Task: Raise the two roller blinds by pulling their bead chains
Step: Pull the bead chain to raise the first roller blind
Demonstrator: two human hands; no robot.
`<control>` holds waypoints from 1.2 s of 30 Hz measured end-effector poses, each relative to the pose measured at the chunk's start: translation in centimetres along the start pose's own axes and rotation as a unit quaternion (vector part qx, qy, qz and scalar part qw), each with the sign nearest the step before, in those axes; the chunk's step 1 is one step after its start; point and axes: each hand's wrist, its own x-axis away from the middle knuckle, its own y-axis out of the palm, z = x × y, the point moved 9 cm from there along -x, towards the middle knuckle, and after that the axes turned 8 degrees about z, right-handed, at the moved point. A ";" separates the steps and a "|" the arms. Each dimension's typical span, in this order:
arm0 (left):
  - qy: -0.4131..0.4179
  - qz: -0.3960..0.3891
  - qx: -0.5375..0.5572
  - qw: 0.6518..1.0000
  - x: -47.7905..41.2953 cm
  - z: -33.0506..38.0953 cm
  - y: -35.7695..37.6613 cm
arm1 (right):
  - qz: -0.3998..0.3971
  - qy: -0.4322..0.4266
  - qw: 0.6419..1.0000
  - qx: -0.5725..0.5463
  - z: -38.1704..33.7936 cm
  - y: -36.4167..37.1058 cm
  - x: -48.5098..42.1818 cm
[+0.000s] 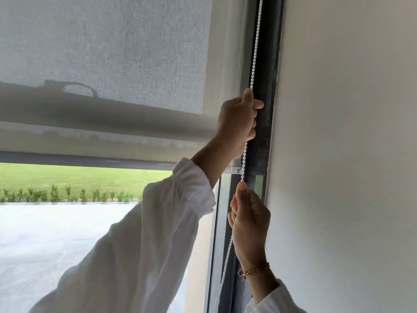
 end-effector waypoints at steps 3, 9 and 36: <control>0.075 0.084 -0.020 0.993 -0.1 -0.6 -0.8 | -0.008 0.016 1.000 0.000 0.7 -0.1 0.4; 0.132 0.078 -0.013 0.988 2.1 -2.0 -1.5 | -0.055 0.164 0.985 -0.020 3.8 -0.6 -0.5; 0.099 0.005 -0.085 0.991 10.2 -8.8 -4.8 | -0.007 0.090 0.987 -0.134 -11.2 5.9 -10.9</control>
